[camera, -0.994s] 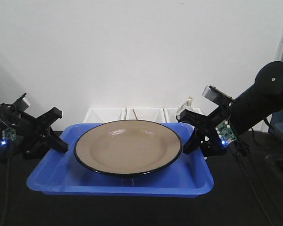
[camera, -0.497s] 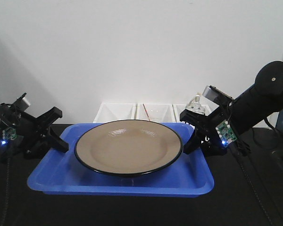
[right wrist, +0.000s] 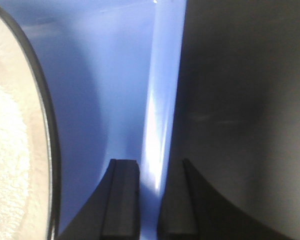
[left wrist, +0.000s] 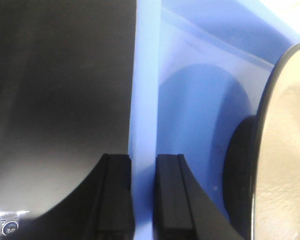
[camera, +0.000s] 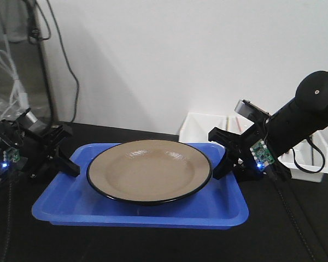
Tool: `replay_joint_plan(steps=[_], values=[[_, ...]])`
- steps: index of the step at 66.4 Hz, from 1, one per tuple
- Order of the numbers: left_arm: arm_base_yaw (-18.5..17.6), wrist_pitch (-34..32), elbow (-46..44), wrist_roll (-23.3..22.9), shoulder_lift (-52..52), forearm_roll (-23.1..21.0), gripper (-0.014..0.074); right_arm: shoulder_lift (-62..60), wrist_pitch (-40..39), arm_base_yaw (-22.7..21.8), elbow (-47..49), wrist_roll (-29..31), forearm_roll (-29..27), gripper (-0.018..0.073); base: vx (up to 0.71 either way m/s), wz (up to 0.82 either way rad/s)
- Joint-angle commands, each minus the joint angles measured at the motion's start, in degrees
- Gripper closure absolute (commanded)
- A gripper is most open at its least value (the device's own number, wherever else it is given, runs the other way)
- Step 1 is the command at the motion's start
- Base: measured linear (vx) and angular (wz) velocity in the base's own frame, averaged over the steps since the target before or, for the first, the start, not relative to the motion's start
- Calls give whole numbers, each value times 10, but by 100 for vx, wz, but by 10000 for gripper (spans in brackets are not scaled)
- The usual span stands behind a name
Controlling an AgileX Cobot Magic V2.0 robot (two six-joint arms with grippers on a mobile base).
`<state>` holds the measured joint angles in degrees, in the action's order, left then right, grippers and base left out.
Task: Place disk in tray to left cabinet
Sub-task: 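Hold the tray level with both grippers while driving to the cabinet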
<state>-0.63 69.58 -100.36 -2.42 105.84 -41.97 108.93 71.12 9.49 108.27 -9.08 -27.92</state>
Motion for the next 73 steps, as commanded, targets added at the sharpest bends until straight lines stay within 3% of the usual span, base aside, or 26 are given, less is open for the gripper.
replay_joint_plan(steps=[1,73], values=[[-16,22,-22,-13,-35,-111,596,-34,-25,13,21,4,-100,565,-13,58],[-16,22,-22,-13,-35,-111,596,-34,-22,13,21,4,-100,565,-4,73]])
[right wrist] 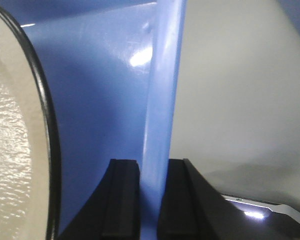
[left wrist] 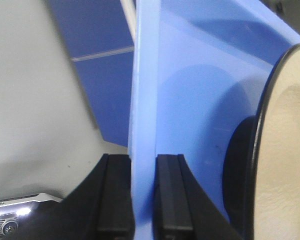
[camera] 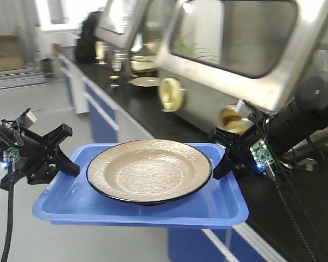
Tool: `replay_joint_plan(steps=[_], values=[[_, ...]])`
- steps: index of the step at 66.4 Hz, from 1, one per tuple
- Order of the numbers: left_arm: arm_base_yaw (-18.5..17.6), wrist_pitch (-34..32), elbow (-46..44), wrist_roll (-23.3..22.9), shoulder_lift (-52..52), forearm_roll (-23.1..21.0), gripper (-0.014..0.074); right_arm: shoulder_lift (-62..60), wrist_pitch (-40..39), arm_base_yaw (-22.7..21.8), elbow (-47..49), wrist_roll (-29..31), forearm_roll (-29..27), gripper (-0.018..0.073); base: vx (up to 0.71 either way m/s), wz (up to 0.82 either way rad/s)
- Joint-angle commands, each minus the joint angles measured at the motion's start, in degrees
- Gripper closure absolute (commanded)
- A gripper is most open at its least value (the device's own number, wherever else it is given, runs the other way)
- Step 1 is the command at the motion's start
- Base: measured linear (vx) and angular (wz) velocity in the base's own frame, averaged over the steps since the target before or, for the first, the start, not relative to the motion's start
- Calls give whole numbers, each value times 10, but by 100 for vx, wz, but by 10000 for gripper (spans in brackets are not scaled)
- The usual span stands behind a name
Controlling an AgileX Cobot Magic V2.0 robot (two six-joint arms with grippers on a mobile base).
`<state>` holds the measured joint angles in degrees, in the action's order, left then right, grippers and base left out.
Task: Place disk in tray to left cabinet
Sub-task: 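Hold the tray level with both grippers while driving to the cabinet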
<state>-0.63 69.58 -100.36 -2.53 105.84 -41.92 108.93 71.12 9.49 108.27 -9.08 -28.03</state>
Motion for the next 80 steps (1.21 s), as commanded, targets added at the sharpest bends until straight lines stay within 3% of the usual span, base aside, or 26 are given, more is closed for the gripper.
replay_joint_plan(steps=[1,43,80], values=[[-16,22,-22,-12,-35,-112,596,-34,-22,13,21,4,-99,565,5,74],[-16,23,-22,-12,-35,-112,596,-34,-21,13,21,4,-99,565,13,68],[-16,23,-22,-12,-35,-112,596,-34,-19,13,21,4,-99,565,35,20]])
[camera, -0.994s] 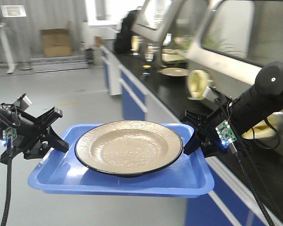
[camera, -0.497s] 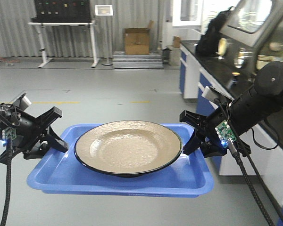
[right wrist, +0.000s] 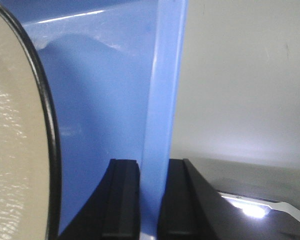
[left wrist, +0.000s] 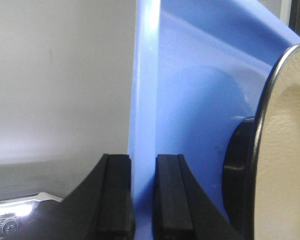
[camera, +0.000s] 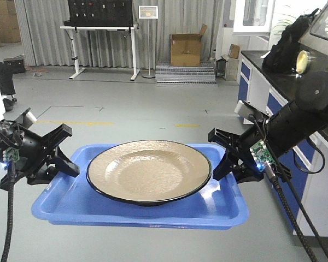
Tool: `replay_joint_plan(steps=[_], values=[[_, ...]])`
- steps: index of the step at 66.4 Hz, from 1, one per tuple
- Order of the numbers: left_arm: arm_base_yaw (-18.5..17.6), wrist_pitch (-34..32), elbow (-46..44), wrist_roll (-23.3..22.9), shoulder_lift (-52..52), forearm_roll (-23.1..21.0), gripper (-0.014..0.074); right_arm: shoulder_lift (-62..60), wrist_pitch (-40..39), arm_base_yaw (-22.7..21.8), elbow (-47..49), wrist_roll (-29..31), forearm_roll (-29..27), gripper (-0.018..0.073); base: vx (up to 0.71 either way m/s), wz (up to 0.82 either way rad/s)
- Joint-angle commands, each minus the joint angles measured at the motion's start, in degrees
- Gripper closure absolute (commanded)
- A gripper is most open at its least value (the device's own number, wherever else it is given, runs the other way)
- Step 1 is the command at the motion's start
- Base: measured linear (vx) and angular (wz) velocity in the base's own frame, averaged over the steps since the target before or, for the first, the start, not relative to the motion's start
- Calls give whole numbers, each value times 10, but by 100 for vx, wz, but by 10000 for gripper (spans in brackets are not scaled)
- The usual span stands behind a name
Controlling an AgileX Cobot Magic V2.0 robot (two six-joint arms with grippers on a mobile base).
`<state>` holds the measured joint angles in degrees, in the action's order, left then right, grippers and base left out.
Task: Place disk in tray to left cabinet
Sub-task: 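Hold the tray level with both grippers while driving to the cabinet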
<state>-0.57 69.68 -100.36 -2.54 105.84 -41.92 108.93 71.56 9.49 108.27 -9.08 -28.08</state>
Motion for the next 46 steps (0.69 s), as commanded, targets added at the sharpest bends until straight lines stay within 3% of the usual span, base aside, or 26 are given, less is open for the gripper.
replay_joint_plan(steps=[1,46], values=[[-16,22,-22,-12,-35,-112,596,-34,-23,13,21,4,-99,565,48,1],[-16,22,-22,-12,-35,-112,596,-34,-15,13,21,4,-99,565,56,4]])
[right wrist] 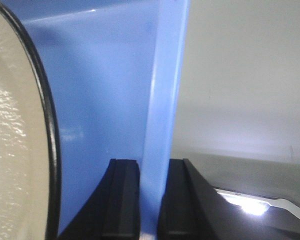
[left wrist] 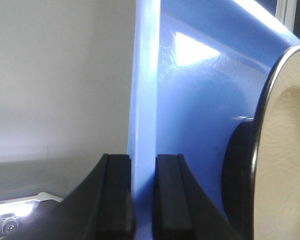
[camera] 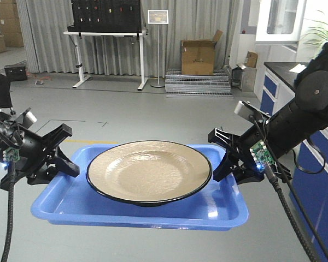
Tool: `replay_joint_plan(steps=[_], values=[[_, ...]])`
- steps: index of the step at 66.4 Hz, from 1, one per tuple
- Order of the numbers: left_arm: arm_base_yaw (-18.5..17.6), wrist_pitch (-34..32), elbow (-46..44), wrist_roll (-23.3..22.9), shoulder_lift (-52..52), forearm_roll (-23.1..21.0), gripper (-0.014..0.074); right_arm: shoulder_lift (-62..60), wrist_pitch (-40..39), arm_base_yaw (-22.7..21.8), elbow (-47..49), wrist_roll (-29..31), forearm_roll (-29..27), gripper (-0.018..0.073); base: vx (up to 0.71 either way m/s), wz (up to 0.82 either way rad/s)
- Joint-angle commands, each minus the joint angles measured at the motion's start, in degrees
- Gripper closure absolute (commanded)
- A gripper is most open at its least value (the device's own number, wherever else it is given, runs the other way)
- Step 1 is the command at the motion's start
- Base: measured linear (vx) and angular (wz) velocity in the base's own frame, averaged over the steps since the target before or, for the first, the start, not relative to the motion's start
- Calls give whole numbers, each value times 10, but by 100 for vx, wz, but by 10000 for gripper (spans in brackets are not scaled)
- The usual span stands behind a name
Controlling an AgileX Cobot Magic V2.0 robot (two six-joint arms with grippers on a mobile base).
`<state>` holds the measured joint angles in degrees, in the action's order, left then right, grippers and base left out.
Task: Place disk in tray to left cabinet
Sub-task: 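Hold the tray level with both grippers while driving to the cabinet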
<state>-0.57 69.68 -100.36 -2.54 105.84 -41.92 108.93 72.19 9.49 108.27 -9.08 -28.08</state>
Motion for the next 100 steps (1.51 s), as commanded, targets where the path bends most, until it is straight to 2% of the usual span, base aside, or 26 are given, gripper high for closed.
replay_joint_plan(steps=[1,100], values=[[-16,22,-22,-12,-35,-112,596,-34,-21,13,21,4,-99,565,61,6],[-16,21,-22,-12,-35,-112,596,-34,-21,13,21,4,-98,565,66,1]])
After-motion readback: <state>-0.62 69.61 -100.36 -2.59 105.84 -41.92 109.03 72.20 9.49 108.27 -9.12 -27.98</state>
